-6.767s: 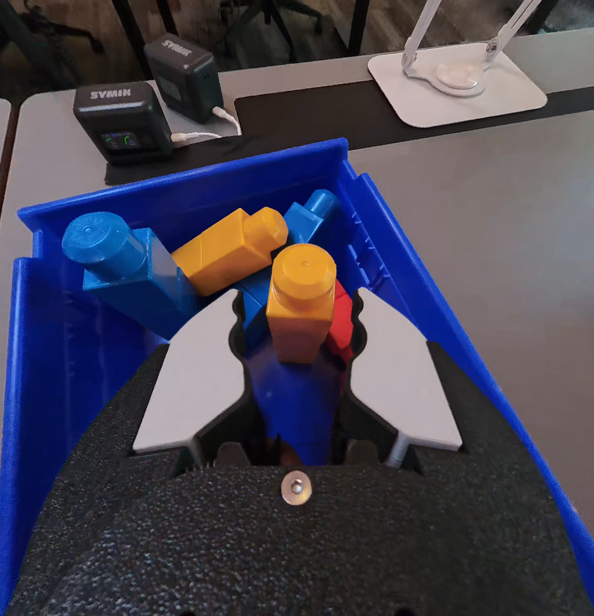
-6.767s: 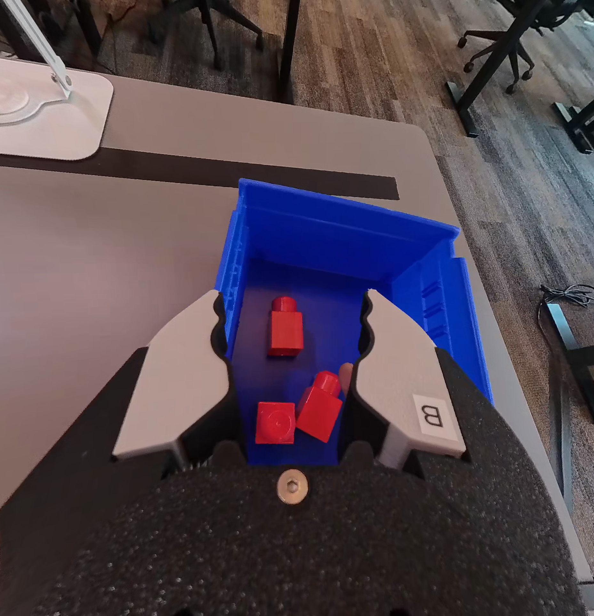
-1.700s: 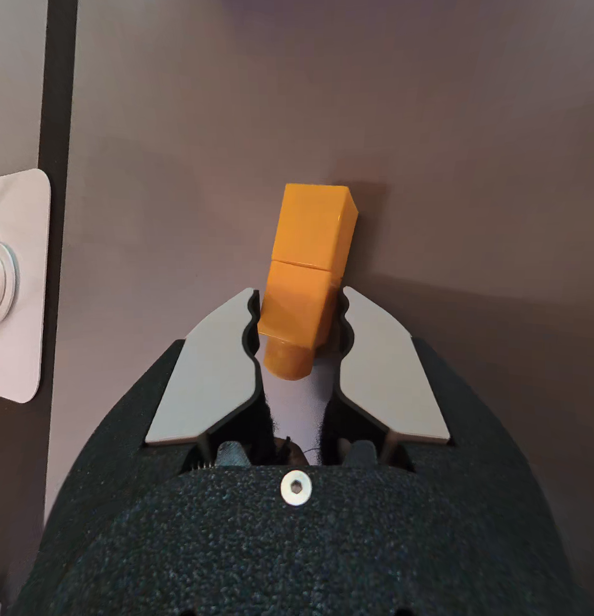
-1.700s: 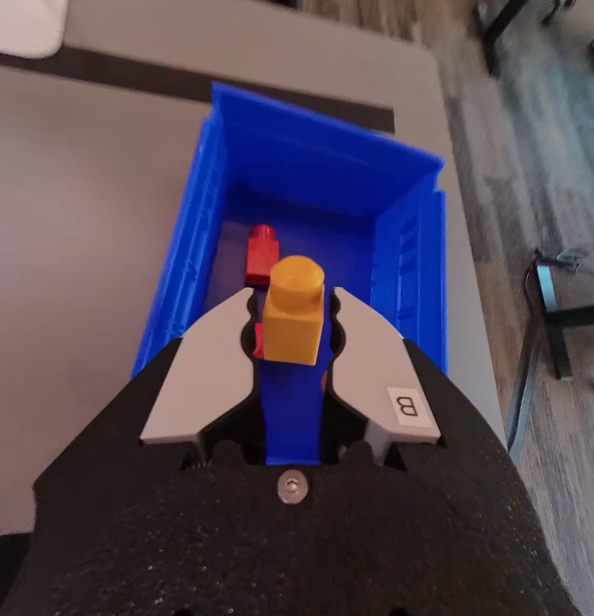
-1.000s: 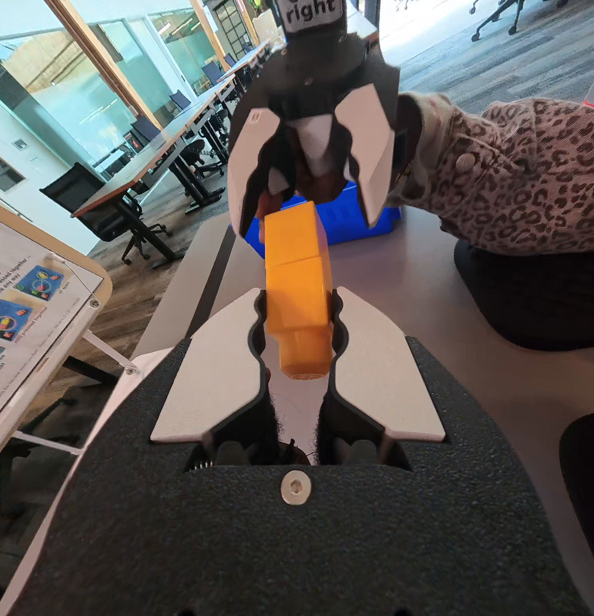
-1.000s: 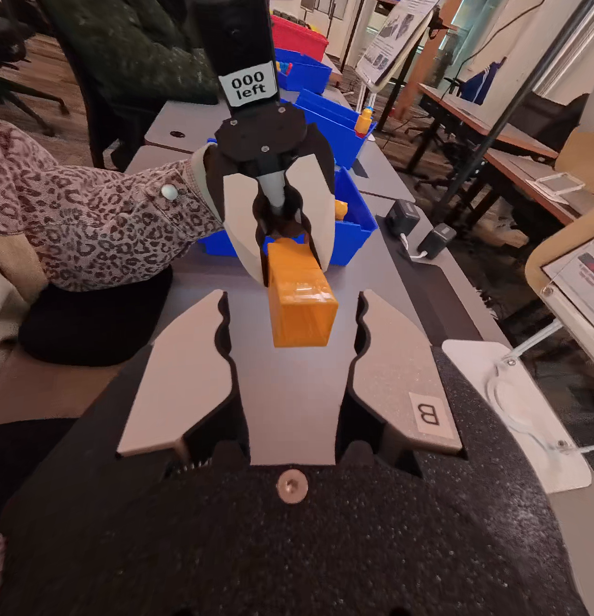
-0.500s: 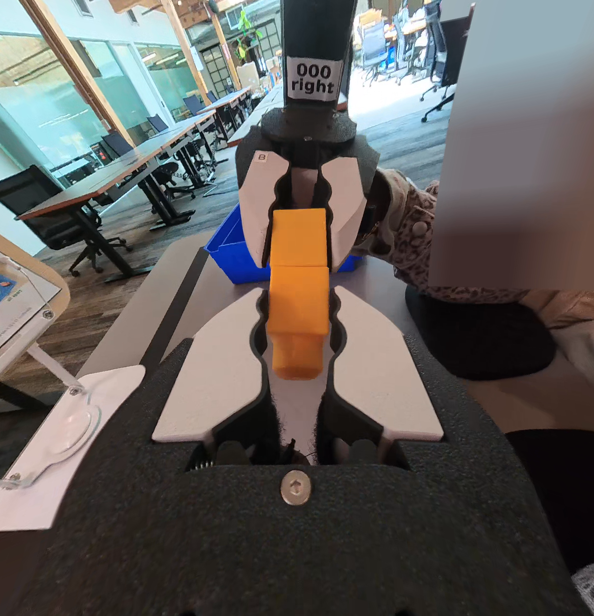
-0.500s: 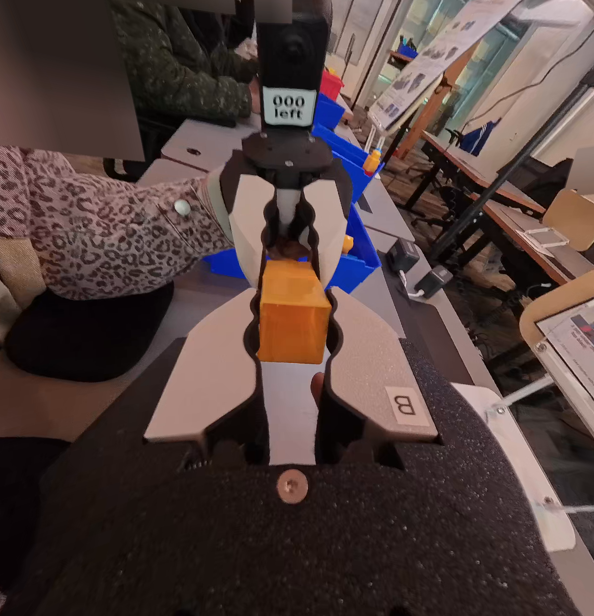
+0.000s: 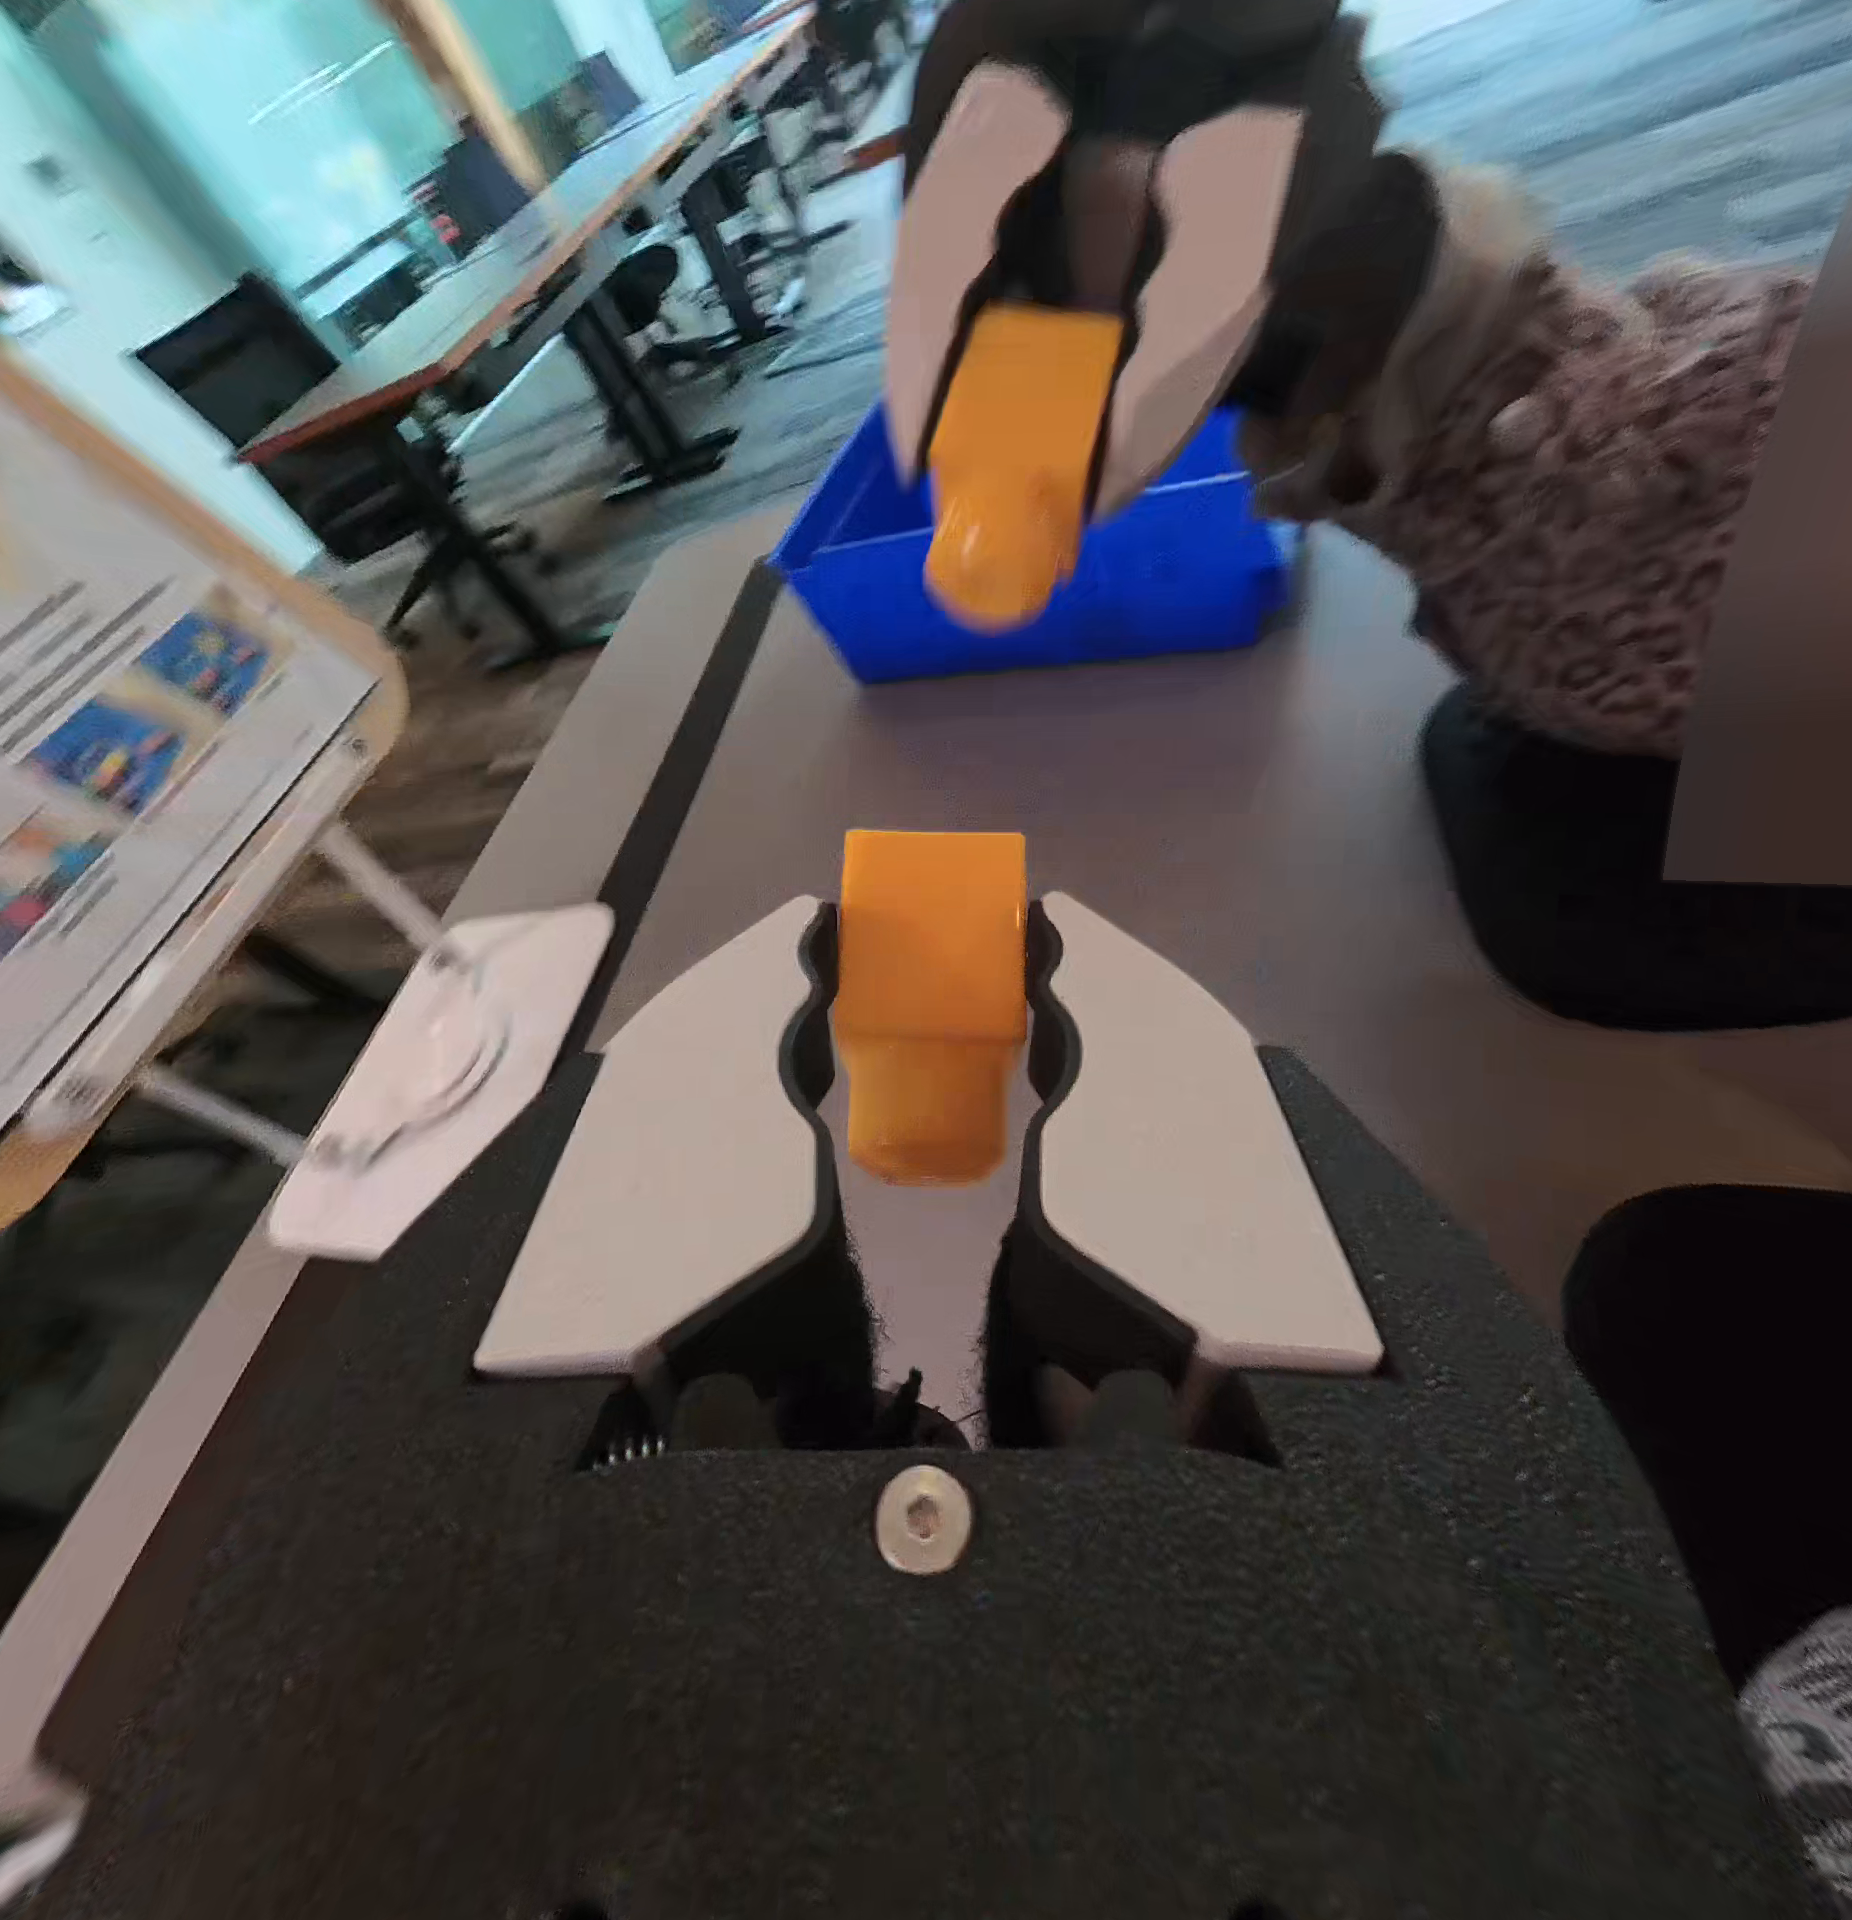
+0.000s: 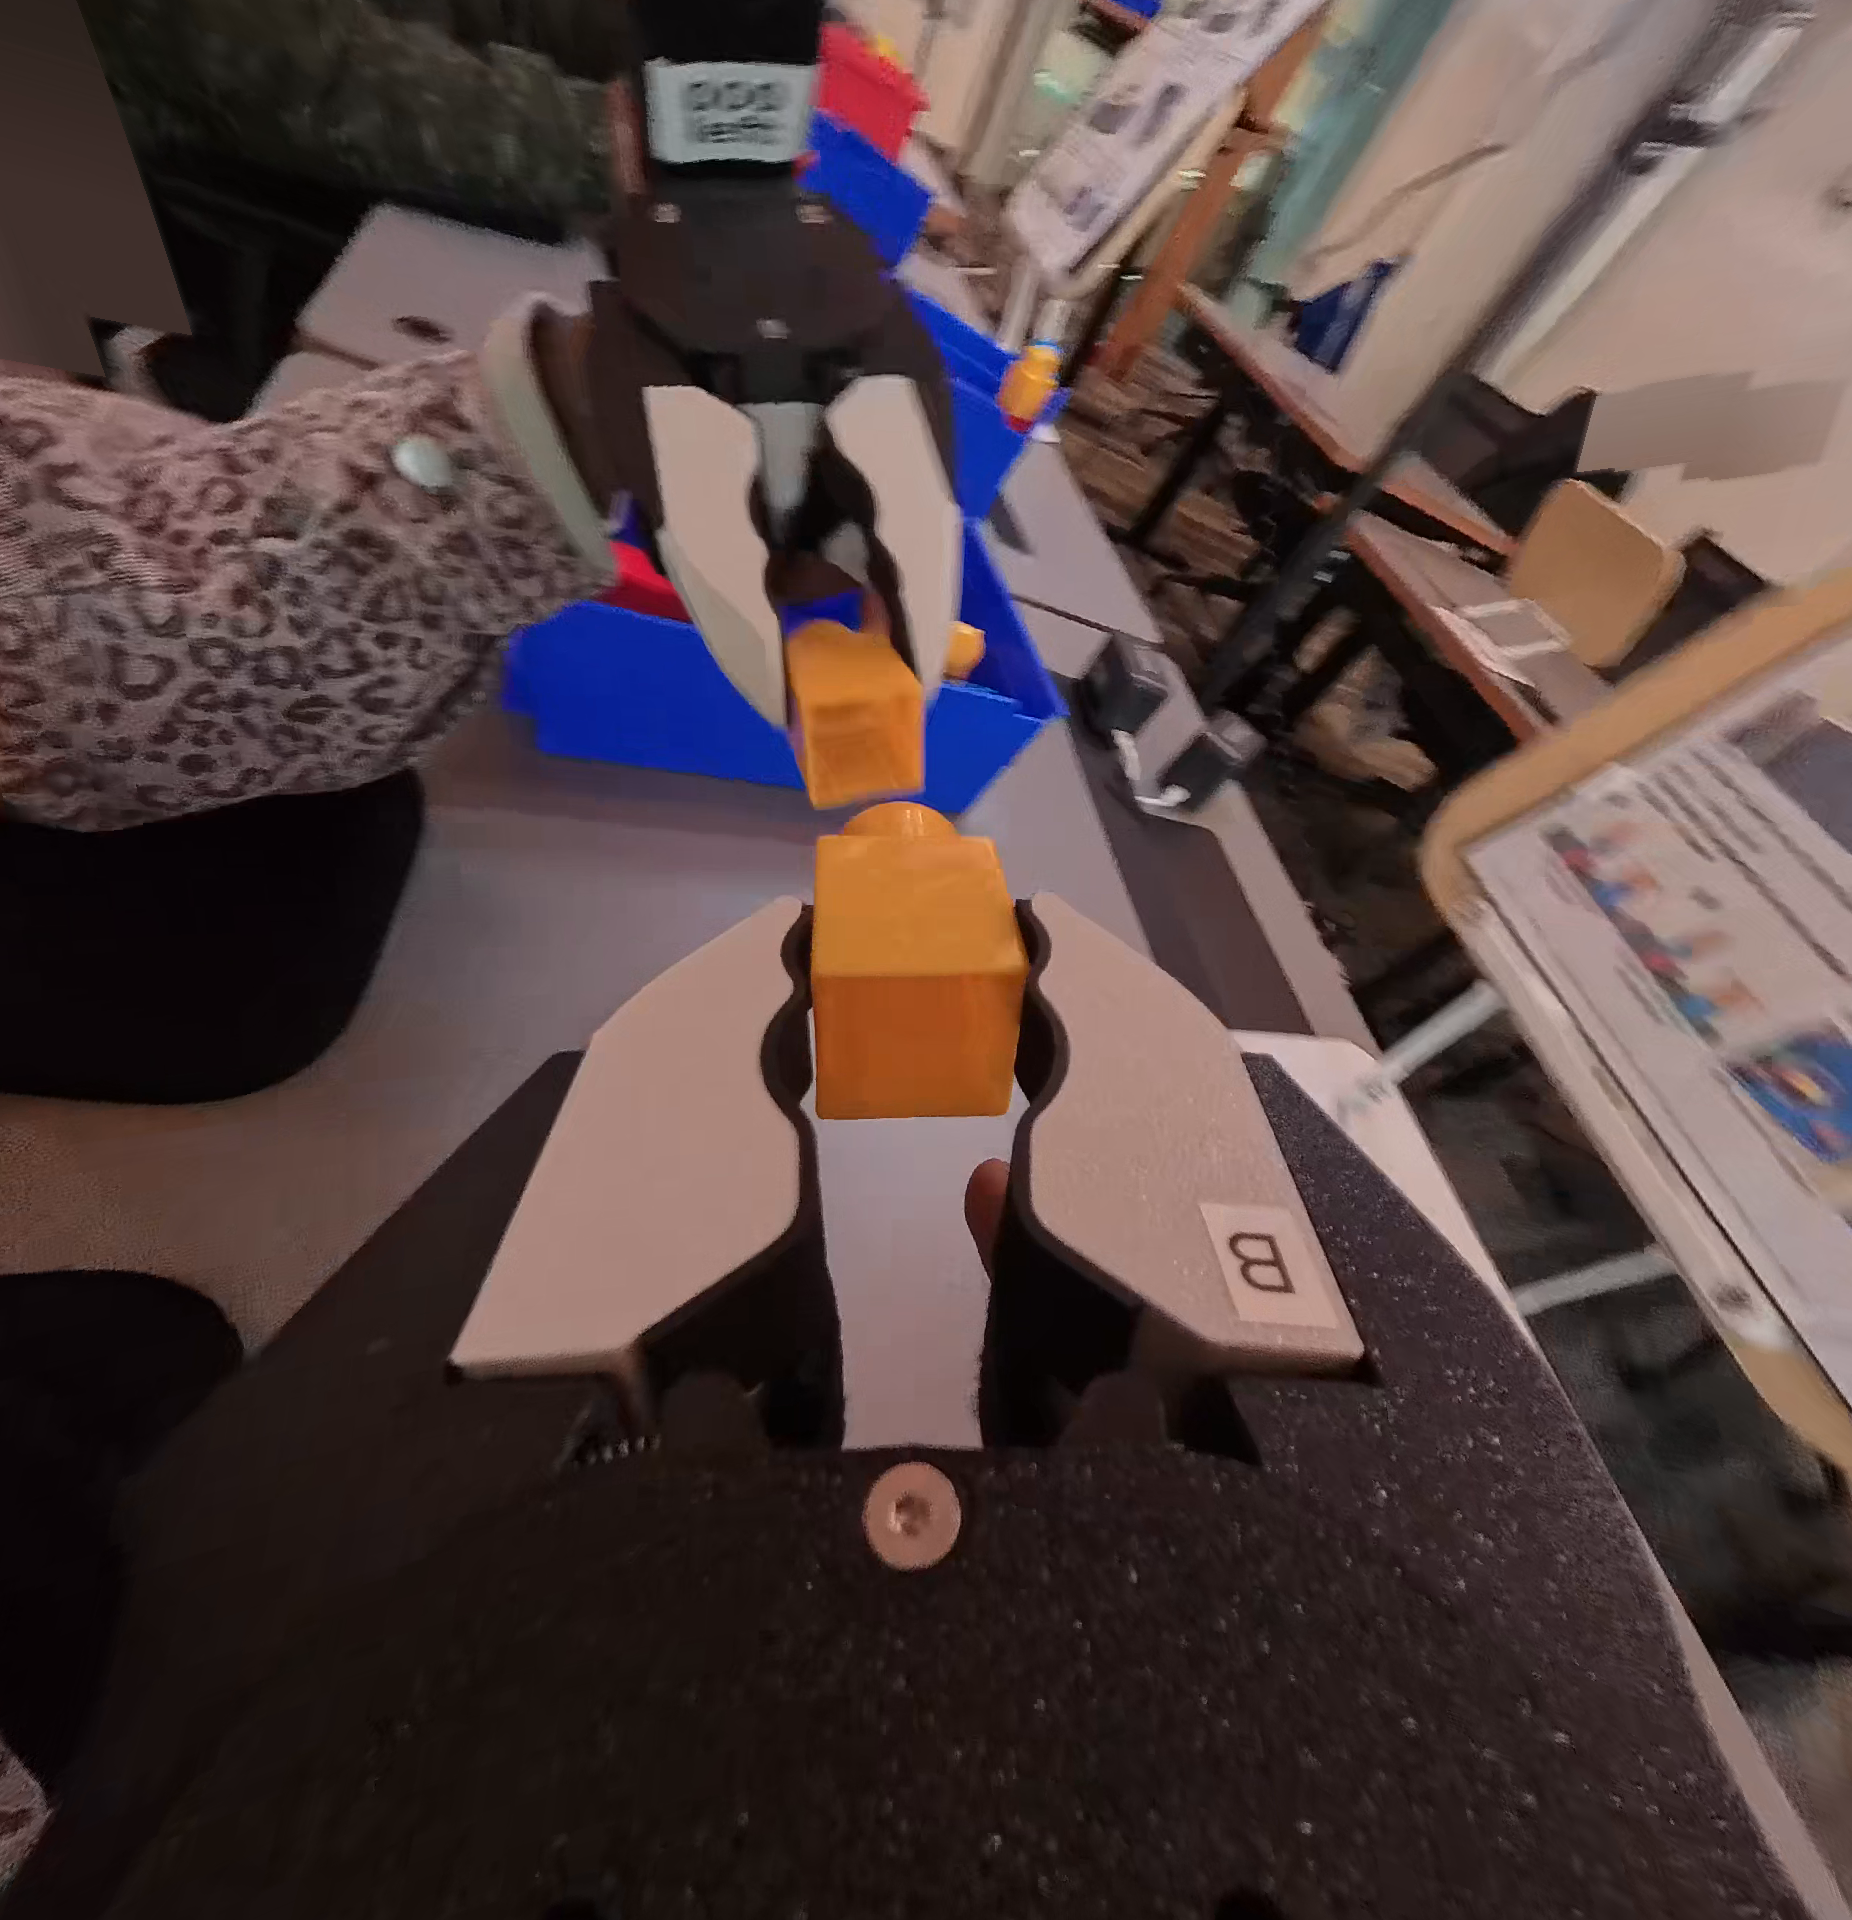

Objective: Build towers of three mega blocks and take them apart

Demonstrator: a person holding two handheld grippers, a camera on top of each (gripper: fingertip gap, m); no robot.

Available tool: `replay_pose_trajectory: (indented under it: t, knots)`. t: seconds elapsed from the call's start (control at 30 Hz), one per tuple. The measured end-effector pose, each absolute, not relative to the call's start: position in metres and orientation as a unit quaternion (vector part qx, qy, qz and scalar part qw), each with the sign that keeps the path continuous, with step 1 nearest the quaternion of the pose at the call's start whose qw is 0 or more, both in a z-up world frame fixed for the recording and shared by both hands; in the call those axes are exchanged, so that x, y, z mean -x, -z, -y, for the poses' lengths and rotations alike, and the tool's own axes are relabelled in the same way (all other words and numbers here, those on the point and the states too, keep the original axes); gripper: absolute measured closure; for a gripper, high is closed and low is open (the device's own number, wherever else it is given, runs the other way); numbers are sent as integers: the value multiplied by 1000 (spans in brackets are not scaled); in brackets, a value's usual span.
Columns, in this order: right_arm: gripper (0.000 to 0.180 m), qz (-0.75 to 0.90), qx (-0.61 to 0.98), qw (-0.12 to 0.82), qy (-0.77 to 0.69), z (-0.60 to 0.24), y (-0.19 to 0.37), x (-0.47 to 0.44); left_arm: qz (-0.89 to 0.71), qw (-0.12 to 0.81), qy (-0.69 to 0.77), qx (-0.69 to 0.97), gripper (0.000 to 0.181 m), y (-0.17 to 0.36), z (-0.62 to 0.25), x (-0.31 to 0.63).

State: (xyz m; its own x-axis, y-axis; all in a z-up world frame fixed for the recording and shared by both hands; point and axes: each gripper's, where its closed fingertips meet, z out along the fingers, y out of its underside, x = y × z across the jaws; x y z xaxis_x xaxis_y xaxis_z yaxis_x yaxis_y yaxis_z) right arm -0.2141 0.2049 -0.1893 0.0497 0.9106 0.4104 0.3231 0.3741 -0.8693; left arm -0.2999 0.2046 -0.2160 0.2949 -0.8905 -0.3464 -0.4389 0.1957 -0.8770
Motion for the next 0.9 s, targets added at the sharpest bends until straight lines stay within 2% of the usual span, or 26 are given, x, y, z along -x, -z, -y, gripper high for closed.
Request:
replay_pose_trajectory:
  t: [0.03,0.1,0.2,0.37,0.5,0.83,0.87,0.9]
  knots:
    - [144,600,508,559,-265,-216,182,195,-529,554,204,610,146,213,-211,315]
    - [144,505,577,606,-211,-249,172,144,-476,596,223,607,146,198,-214,339]
    - [143,352,714,601,-74,-293,194,44,-445,637,240,583,146,179,-207,356]
    - [143,161,883,441,12,-313,284,-67,-460,640,207,580,146,176,-202,352]
    - [143,88,921,377,49,-327,331,-99,-474,642,212,564,146,172,-198,341]
    - [143,51,936,344,61,-345,383,-114,-472,642,213,565,146,173,-199,343]
    - [141,43,934,350,52,-346,381,-114,-471,643,213,565,146,173,-199,343]
    - [129,38,934,351,47,-345,378,-114,-471,643,212,565,146,172,-199,343]
